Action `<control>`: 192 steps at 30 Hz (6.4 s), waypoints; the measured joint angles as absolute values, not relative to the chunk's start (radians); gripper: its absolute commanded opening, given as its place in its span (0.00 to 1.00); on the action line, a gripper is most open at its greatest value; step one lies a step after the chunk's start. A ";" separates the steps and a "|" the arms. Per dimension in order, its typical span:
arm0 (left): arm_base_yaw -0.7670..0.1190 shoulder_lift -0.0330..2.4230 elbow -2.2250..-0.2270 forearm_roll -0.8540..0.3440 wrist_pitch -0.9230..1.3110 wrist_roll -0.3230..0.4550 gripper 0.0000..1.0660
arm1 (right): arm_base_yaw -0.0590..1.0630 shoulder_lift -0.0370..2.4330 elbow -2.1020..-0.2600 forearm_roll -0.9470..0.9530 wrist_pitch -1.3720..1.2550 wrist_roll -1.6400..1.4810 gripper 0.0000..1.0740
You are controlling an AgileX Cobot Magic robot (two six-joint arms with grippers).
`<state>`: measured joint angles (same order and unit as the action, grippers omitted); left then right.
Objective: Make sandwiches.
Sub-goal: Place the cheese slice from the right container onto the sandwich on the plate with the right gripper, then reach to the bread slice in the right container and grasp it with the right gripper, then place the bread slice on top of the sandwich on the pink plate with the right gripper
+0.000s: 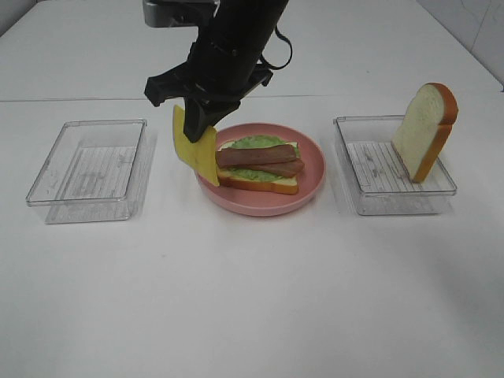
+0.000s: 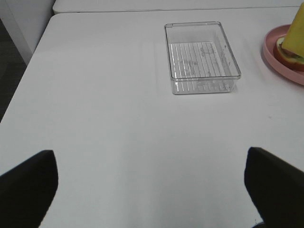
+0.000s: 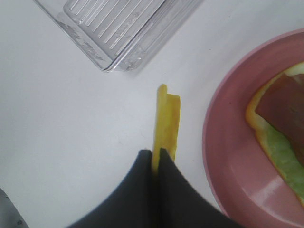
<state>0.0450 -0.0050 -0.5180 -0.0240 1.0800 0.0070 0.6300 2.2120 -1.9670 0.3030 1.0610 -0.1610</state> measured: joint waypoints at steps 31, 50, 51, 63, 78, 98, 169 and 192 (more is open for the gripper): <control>0.045 -0.005 -0.518 -0.024 1.080 0.007 0.95 | 0.475 2.352 -1.967 0.244 0.879 -0.169 0.00; 0.045 -0.005 -0.518 -0.024 1.080 0.007 0.95 | 0.475 2.376 -1.969 -0.035 0.865 0.019 0.36; 0.045 -0.005 -0.518 -0.024 1.080 0.007 0.95 | 0.475 2.376 -1.969 -0.035 0.865 0.019 0.36; 0.045 -0.005 -0.518 -0.024 1.080 0.007 0.95 | 0.475 2.301 -1.968 -0.059 0.919 0.000 0.91; 0.045 -0.005 -0.518 -0.024 1.080 0.007 0.95 | 0.403 2.074 -1.969 -0.183 1.054 0.000 0.91; 0.045 -0.005 -0.518 -0.024 1.080 0.007 0.94 | -0.001 2.007 -1.969 -0.057 1.132 -0.065 0.91; 0.045 -0.005 -0.518 -0.024 1.080 0.007 0.94 | 0.378 2.081 -1.969 0.396 1.067 -0.112 0.00; 0.045 -0.005 -0.518 -0.024 1.080 0.007 0.94 | 0.386 2.327 -1.969 0.477 0.969 -0.113 0.00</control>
<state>0.0450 -0.0050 -0.5180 -0.0240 1.0800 0.0070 0.3860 2.3270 -1.9690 0.4770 0.9690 -0.1130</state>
